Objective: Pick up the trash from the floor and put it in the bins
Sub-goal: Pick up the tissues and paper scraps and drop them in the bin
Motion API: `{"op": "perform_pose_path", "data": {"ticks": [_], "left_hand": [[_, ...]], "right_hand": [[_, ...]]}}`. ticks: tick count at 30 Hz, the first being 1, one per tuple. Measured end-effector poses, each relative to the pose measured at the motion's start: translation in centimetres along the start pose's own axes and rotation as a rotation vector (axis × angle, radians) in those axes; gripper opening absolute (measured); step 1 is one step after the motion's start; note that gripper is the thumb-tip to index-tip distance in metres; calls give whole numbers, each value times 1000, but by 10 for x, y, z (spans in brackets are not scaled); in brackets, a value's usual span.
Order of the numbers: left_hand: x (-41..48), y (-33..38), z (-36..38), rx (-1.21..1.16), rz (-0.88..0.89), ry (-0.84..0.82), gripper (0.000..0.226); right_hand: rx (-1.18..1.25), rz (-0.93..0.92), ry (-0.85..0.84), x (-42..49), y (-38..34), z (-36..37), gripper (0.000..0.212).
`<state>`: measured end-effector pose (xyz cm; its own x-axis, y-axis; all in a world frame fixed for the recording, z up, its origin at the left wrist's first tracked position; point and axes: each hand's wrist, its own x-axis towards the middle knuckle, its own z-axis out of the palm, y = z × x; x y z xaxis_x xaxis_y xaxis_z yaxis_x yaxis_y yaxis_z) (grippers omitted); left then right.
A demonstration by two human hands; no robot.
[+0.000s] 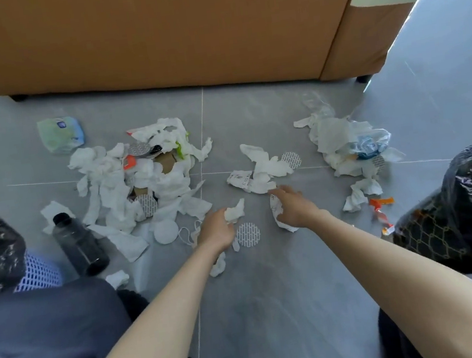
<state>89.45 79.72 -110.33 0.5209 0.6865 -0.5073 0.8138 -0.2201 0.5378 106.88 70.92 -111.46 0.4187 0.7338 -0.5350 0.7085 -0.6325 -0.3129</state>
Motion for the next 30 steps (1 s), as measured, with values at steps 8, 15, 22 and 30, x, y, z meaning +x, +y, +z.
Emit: {"op": "perform_pose_path", "data": {"ticks": [8,15,22,30], "left_hand": [[-3,-42,19,183,-63,-116,80],[0,-57,35,274,2,-81,71],[2,-73,36,244,100,31,60],[2,-65,27,91,13,172,21]], "right_hand": [[-145,0,-87,7,25,34,89],[-176,-73,150,8,25,63,51],[-48,-85,204,4,26,66,25],[383,-107,249,-14,-13,29,24]]}}
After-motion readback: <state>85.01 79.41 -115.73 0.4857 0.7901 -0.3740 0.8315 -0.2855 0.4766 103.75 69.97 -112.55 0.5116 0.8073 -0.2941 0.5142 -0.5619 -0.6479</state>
